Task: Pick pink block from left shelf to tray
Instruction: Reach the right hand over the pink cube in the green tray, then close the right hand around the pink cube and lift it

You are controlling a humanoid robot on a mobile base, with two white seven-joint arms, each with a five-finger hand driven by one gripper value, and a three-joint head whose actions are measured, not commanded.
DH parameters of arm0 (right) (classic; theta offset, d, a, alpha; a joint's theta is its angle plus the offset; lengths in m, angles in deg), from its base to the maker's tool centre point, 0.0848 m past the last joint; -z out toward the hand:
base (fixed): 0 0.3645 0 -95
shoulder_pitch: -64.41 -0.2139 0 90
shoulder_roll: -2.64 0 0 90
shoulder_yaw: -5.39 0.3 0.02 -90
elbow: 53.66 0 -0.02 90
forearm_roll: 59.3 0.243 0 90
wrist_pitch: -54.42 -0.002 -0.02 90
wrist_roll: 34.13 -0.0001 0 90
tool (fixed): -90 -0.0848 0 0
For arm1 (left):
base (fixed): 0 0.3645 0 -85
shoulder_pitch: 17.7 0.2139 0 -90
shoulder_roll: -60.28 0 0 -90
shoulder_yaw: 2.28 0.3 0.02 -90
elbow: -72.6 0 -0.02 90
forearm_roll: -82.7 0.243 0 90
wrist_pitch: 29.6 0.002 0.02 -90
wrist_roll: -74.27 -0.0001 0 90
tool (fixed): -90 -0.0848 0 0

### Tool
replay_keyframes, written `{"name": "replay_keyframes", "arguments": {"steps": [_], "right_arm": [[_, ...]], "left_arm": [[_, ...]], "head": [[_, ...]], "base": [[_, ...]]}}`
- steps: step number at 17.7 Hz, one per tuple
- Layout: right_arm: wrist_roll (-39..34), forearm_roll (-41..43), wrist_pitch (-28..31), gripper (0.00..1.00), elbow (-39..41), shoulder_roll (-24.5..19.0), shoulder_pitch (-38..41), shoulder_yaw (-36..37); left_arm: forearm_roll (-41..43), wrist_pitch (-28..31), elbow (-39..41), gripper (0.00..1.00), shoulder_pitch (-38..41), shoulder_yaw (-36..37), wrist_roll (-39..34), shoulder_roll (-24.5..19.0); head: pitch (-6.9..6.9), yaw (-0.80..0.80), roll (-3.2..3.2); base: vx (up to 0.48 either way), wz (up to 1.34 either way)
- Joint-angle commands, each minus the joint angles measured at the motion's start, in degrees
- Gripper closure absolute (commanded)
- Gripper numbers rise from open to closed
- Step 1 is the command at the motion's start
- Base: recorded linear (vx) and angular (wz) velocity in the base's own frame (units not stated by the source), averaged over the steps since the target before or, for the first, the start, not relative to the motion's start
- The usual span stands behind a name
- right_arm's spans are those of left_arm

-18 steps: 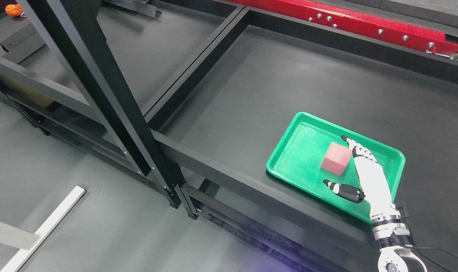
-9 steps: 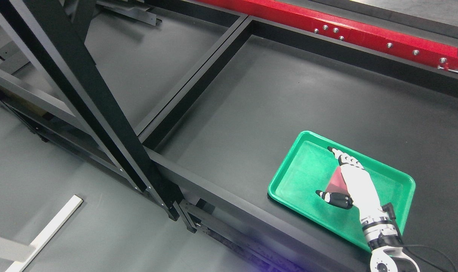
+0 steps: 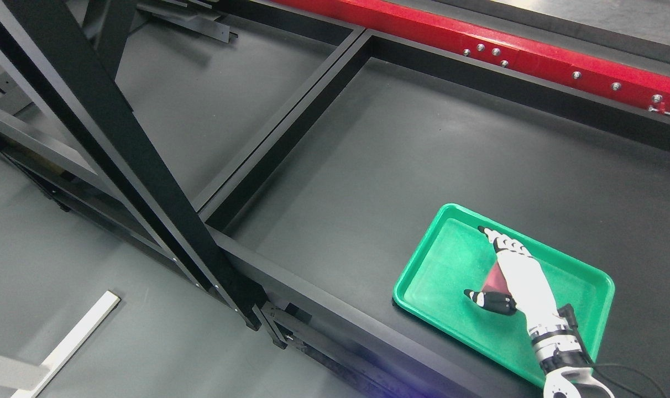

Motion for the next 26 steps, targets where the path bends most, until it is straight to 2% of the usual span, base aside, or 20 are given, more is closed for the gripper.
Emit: {"name": "replay_keyframes", "arguments": {"steps": [1, 4, 6, 8, 10, 11, 12, 14, 18, 21, 23, 26], "right_arm": [[0.1, 0.3, 0.0, 0.03, -0.7, 3.0, 2.7, 0.5], [0.2, 0.9, 0.0, 0.03, -0.7, 3.8, 3.1, 0.9], [0.3, 0.9, 0.3, 0.09, -0.7, 3.7, 3.1, 1.8], [0.7, 1.0, 2.6, 0.23, -0.7, 3.7, 2.8, 2.0], [0.7, 1.0, 3.4, 0.44, -0.6, 3.7, 2.6, 2.0], [0.7, 1.0, 3.3, 0.56, -0.6, 3.7, 2.6, 2.0], [0.8, 1.6, 3.0, 0.74, -0.6, 3.7, 2.5, 2.0], [0.8, 3.0, 2.5, 0.94, -0.6, 3.5, 2.1, 2.0], [1.6, 3.1, 1.1, 0.98, -0.6, 3.7, 0.3, 3.4], [2.5, 3.3, -4.9, 0.98, -0.2, 3.1, -0.4, 6.3], [6.4, 3.6, -8.7, 0.98, 0.1, 2.6, -0.5, 9.2], [11.3, 6.6, -10.7, 0.98, 0.9, 2.6, -0.6, 11.4]], "left_arm": [[0.1, 0.0, 0.0, 0.0, 0.5, 0.0, 0.0, -1.0], [0.1, 0.0, 0.0, 0.0, 0.5, 0.0, 0.0, -1.0], [0.1, 0.0, 0.0, 0.0, 0.5, 0.0, 0.0, -1.0], [0.1, 0.0, 0.0, 0.0, 0.5, 0.0, 0.0, -1.0], [0.1, 0.0, 0.0, 0.0, 0.5, 0.0, 0.0, -1.0], [0.1, 0.0, 0.0, 0.0, 0.5, 0.0, 0.0, -1.0], [0.1, 0.1, 0.0, 0.0, 0.5, 0.0, 0.0, -1.0], [0.1, 0.0, 0.0, 0.0, 0.5, 0.0, 0.0, -1.0], [0.1, 0.0, 0.0, 0.0, 0.5, 0.0, 0.0, -1.0], [0.1, 0.1, 0.0, 0.0, 0.5, 0.0, 0.0, -1.0], [0.1, 0.0, 0.0, 0.0, 0.5, 0.0, 0.0, -1.0], [0.1, 0.0, 0.0, 0.0, 0.5, 0.0, 0.0, -1.0]], "head": [[0.0, 0.0, 0.0], [0.0, 0.0, 0.0], [0.0, 0.0, 0.0], [0.0, 0.0, 0.0], [0.0, 0.0, 0.0], [0.0, 0.0, 0.0], [0.0, 0.0, 0.0], [0.0, 0.0, 0.0], [0.0, 0.0, 0.0], [0.0, 0.0, 0.0], [0.0, 0.0, 0.0], [0.0, 0.0, 0.0]], "base": [[0.018, 0.0], [0.006, 0.0], [0.0, 0.0], [0.0, 0.0], [0.0, 0.0], [0.0, 0.0], [0.0, 0.0], [0.0, 0.0], [0.0, 0.0], [0.0, 0.0], [0.0, 0.0], [0.0, 0.0]]}}
